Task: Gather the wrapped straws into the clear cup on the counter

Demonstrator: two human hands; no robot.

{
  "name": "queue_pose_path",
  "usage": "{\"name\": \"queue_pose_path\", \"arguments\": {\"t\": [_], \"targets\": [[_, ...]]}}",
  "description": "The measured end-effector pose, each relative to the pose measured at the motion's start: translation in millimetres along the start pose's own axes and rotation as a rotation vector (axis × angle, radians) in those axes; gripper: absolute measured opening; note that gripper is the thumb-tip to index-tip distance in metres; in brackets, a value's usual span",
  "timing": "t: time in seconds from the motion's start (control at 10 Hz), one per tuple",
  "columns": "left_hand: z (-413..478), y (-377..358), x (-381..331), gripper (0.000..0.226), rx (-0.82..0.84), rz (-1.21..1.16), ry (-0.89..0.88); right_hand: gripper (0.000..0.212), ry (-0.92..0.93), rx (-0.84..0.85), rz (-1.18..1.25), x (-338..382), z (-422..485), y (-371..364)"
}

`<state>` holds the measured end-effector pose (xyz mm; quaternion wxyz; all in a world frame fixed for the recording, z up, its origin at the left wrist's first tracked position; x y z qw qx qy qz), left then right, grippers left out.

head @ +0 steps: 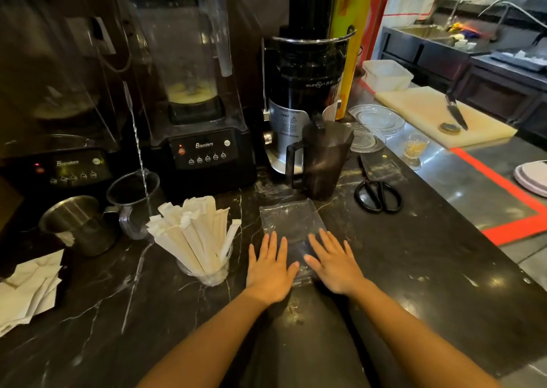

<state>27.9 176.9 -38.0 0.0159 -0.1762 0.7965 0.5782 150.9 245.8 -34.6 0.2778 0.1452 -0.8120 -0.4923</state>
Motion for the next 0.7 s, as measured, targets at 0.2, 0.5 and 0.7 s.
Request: {"name": "queue_pose_path", "arguments": {"t": [0.2, 0.5, 0.7], "targets": [[-3, -15, 8, 0.066, 0.078, 0.047, 0.004, 0.065, -0.007, 0.093, -0.132, -11, 1, -14], [-2, -6, 6, 0.065, 0.148, -0.062, 0.016, 0.059, 0.000, 0.145, -0.120, -10, -6, -4], [3, 31, -7, 0.063, 0.154, -0.354, 0.031, 0.057, 0.021, 0.020, 0.065, 3, -11, 41]]}}
Point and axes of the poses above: each hand's wrist, its own z-axis towards the middle knuckle, its own y-axis out of the back of the hand, x = y × z, the point moved 4 cm from there along z, towards the middle knuckle, and after that the axes turned 2 degrees about x, right-handed, at the moved point
